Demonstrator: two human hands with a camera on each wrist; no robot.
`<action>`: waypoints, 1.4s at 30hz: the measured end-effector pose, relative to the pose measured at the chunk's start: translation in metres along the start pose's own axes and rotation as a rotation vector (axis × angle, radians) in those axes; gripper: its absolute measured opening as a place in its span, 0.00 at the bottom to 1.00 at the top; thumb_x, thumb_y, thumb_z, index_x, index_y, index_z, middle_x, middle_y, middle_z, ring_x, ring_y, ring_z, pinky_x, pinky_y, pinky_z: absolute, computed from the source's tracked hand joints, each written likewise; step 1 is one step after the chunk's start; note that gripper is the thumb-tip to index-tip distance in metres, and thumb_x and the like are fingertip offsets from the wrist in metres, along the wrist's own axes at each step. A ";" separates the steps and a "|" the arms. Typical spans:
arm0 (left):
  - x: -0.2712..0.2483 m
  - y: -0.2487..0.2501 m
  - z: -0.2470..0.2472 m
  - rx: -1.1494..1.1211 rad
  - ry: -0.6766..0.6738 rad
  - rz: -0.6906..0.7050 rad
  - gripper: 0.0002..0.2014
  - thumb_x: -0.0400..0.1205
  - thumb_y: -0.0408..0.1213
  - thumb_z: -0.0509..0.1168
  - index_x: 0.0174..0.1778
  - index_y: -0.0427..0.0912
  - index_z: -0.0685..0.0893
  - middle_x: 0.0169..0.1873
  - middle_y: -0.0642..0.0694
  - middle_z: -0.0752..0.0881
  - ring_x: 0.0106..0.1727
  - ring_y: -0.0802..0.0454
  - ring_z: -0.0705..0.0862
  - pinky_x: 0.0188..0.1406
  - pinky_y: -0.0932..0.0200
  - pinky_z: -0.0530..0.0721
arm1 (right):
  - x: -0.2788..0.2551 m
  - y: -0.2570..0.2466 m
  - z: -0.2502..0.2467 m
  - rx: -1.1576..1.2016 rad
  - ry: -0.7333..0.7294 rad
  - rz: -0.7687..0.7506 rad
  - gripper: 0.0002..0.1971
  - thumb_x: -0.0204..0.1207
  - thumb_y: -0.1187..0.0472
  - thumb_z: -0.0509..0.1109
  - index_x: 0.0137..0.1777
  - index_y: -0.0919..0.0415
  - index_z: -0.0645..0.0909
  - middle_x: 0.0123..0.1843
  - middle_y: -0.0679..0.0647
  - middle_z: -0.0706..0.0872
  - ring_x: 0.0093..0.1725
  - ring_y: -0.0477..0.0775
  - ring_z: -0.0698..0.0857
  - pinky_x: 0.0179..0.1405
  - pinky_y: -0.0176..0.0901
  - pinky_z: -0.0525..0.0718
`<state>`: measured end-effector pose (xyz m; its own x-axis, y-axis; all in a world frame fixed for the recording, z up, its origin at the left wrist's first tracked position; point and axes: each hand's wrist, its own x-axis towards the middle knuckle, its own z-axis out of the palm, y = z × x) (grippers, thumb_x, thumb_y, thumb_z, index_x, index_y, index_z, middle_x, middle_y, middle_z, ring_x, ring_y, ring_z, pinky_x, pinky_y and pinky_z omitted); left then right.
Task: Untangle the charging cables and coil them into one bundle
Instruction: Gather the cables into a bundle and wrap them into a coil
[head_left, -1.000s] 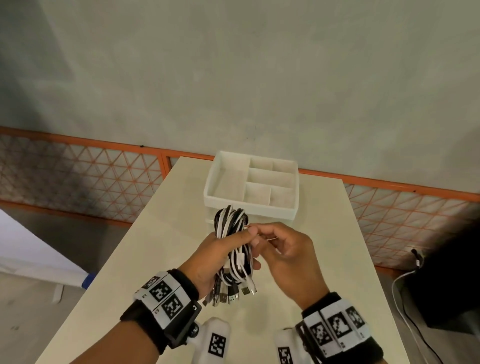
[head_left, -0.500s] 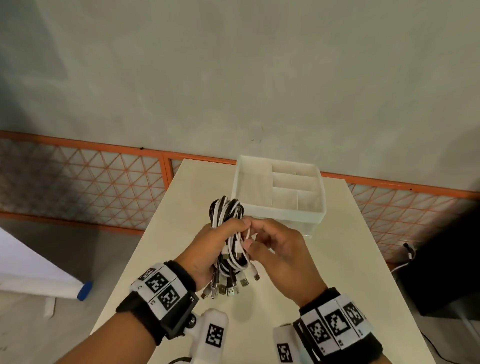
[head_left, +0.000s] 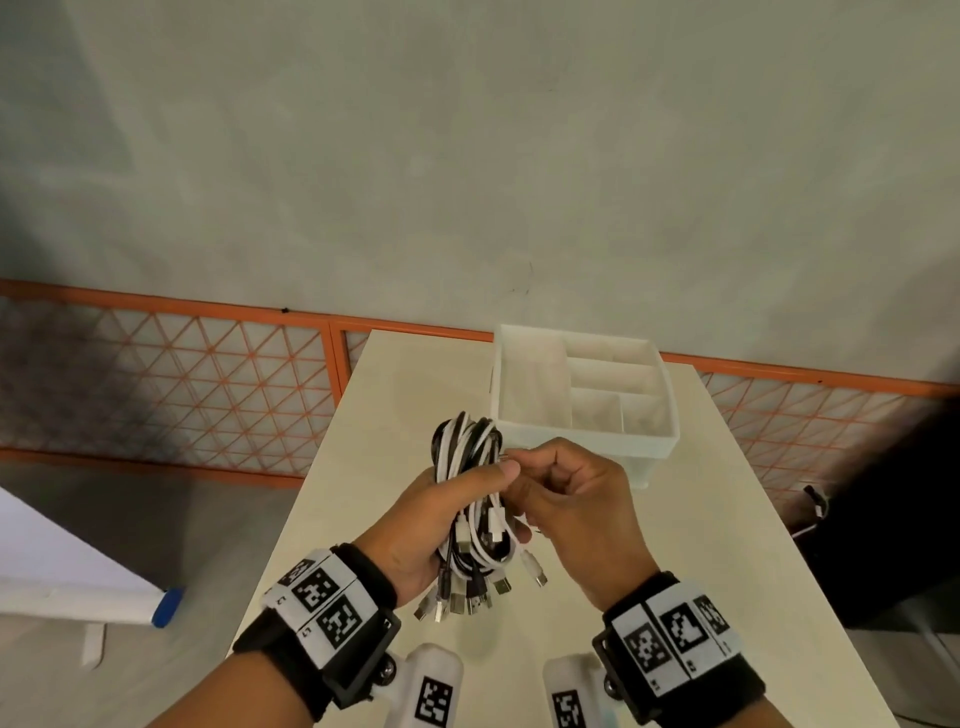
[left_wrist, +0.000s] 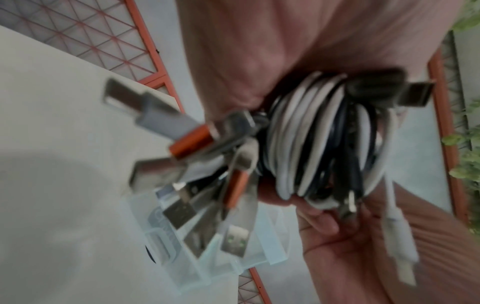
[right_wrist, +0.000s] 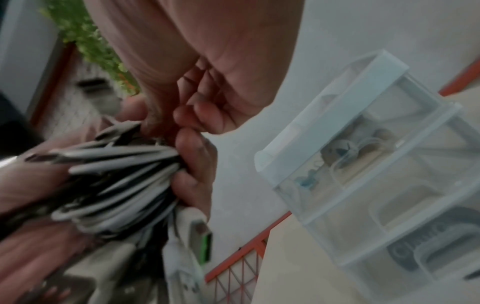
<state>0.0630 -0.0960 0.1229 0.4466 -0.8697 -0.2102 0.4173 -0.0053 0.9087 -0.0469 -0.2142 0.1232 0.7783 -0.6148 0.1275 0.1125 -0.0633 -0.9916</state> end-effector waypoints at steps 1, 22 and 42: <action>0.001 0.000 -0.002 -0.018 0.021 0.020 0.13 0.77 0.44 0.72 0.49 0.38 0.92 0.48 0.32 0.91 0.47 0.38 0.90 0.49 0.50 0.87 | -0.001 0.000 0.000 -0.052 -0.043 -0.019 0.07 0.76 0.68 0.78 0.52 0.59 0.91 0.40 0.57 0.94 0.33 0.64 0.87 0.35 0.51 0.89; 0.017 -0.005 0.031 0.181 0.001 0.106 0.14 0.77 0.35 0.68 0.47 0.24 0.87 0.36 0.24 0.88 0.35 0.39 0.88 0.40 0.51 0.85 | -0.005 -0.009 -0.039 -0.219 -0.237 -0.004 0.15 0.79 0.75 0.68 0.46 0.56 0.92 0.30 0.59 0.89 0.24 0.55 0.84 0.30 0.38 0.80; 0.042 -0.013 0.054 0.257 0.138 -0.010 0.15 0.74 0.33 0.79 0.57 0.42 0.91 0.50 0.38 0.93 0.56 0.41 0.91 0.58 0.44 0.88 | 0.016 0.019 -0.051 -0.329 -0.204 0.091 0.43 0.56 0.71 0.80 0.71 0.42 0.72 0.48 0.46 0.92 0.47 0.48 0.92 0.40 0.44 0.91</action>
<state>0.0328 -0.1590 0.1216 0.5543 -0.7937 -0.2505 0.2161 -0.1534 0.9643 -0.0637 -0.2655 0.1058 0.8863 -0.4630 0.0075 -0.1405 -0.2842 -0.9484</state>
